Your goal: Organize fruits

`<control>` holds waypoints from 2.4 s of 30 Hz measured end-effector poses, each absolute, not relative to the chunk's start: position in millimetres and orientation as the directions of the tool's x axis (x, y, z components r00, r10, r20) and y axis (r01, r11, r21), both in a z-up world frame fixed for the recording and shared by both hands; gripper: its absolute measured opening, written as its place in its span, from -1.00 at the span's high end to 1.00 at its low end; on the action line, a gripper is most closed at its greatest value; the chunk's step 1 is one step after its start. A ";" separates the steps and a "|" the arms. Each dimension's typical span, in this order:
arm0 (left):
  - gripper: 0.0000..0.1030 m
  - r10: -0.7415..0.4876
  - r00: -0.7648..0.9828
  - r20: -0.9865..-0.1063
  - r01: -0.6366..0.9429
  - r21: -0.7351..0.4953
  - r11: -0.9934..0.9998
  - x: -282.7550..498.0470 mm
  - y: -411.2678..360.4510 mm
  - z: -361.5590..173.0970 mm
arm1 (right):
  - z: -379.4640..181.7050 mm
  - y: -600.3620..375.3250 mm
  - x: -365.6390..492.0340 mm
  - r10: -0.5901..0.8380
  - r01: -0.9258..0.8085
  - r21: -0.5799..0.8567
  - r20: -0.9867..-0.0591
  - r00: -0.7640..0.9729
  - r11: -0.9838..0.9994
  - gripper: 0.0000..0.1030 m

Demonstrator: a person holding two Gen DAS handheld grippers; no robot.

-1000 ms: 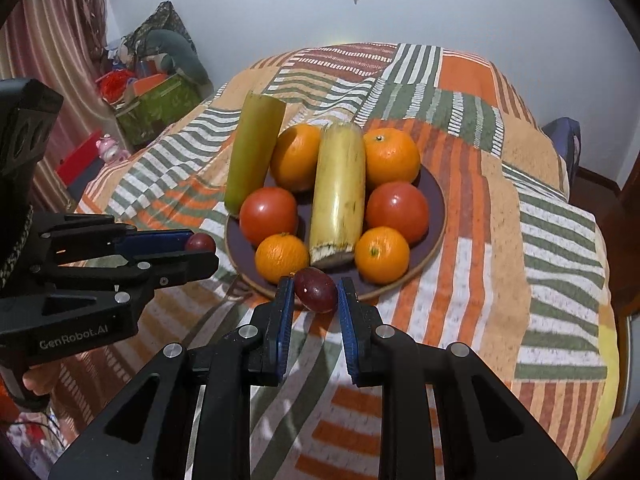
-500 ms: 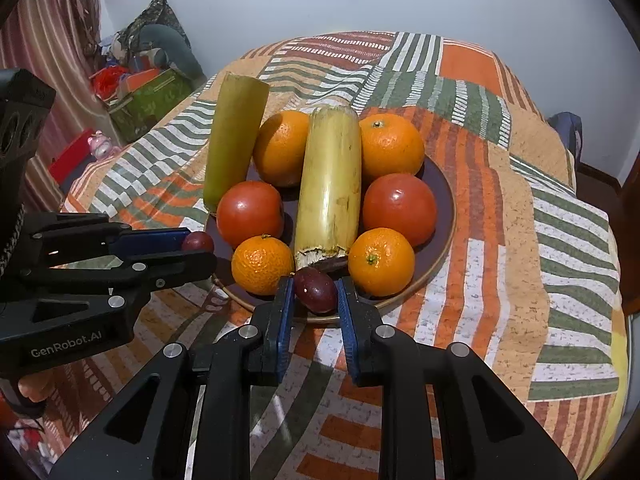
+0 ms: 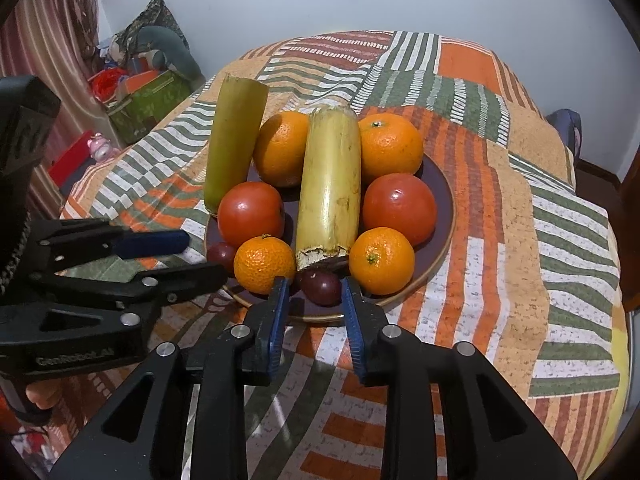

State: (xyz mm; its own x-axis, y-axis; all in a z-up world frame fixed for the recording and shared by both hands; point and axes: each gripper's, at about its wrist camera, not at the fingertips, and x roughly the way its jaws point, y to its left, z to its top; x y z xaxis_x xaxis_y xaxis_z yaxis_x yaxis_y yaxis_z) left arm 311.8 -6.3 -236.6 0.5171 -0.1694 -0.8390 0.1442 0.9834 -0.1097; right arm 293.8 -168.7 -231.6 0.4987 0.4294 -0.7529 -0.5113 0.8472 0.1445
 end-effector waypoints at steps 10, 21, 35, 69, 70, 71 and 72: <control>0.05 -0.175 0.652 -0.737 0.130 -0.119 0.984 270.6 2.3 -168.0 | -184.5 -188.7 268.2 0.433 -0.488 0.131 -0.690 0.580 0.863 0.50; 0.05 -0.159 0.842 -0.516 0.140 -0.076 0.987 182.7 -3.2 -62.8 | -78.9 -214.8 190.3 0.469 -0.479 0.105 -0.464 0.752 0.871 0.50; -0.48 -0.125 0.950 -0.286 0.117 -0.043 0.992 89.1 -5.1 1.8 | -20.0 -223.9 108.6 0.461 -0.461 0.050 -0.195 0.866 0.886 -0.22; -1.00 -0.075 0.975 -0.211 0.072 -0.021 0.997 53.1 -12.3 7.3 | -25.9 -228.0 84.5 0.376 -0.373 0.048 -0.130 0.917 0.927 -1.00; -1.00 -0.076 0.975 -0.210 0.074 -0.021 0.997 52.8 -12.5 7.4 | -25.5 -228.4 83.9 0.376 -0.373 0.047 -0.129 0.917 0.927 -1.00; -1.00 -0.078 0.974 -0.211 0.075 -0.020 0.997 52.7 -12.5 7.2 | -25.6 -228.3 83.9 0.376 -0.373 0.047 -0.129 0.918 0.927 -1.00; -1.00 -0.079 0.974 -0.212 0.077 -0.021 0.997 52.7 -12.7 7.1 | -25.4 -228.5 83.6 0.376 -0.373 0.047 -0.128 0.918 0.927 -1.00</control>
